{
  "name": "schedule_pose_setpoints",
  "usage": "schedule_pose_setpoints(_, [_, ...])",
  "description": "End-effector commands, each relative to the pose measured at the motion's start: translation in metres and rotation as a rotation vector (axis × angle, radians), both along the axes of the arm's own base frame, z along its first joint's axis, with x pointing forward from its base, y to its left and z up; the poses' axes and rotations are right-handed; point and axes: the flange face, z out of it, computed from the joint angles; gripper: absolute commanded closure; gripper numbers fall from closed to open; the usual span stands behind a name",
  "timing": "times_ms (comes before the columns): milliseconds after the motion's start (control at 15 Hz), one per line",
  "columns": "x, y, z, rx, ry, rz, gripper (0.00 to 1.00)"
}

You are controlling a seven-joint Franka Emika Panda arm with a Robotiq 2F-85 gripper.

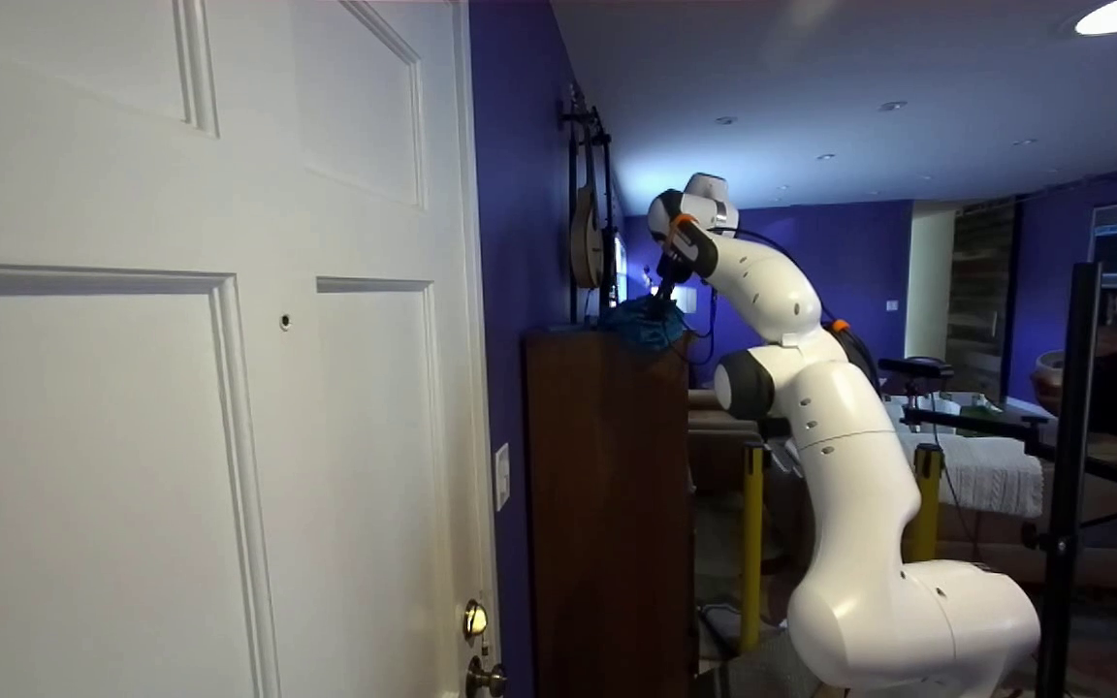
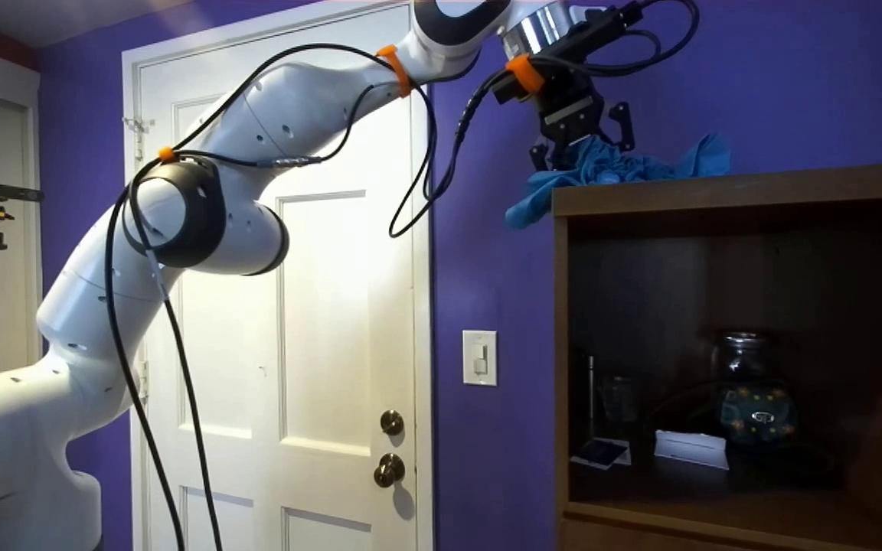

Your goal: Pick up the blue item and hand it on the middle of the door

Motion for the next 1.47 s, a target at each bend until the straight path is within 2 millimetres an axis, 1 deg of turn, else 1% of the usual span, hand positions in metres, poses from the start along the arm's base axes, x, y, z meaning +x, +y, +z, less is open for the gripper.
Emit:
schedule_pose_setpoints(0, [0.003, -0.006, -0.012, 0.014, 0.018, -0.035, 0.65])
schedule_pose_setpoints(133, [0.006, -0.008, -0.012, 0.012, 0.006, -0.042, 0.54])
schedule_pose_setpoints(333, [0.004, -0.006, -0.006, 0.014, -0.019, -0.030, 0.31])
schedule_pose_setpoints(467, [0.000, -0.001, 0.002, 0.011, -0.030, -0.022, 0.19])
schedule_pose_setpoints(533, [-0.002, 0.000, 0.005, 0.006, -0.035, -0.024, 0.11])
schedule_pose_setpoints(667, [-0.008, 0.004, 0.015, -0.005, -0.050, -0.027, 0.00])
schedule_pose_setpoints(867, [-0.016, 0.007, 0.029, -0.028, -0.082, -0.033, 0.00])
schedule_pose_setpoints(1000, [-0.019, 0.006, 0.035, -0.048, -0.108, -0.044, 0.00])
schedule_pose_setpoints(1267, [-0.009, -0.003, 0.033, -0.073, -0.171, -0.073, 0.00])
schedule_pose_setpoints(1400, [0.000, -0.009, 0.027, -0.078, -0.198, -0.092, 0.00])
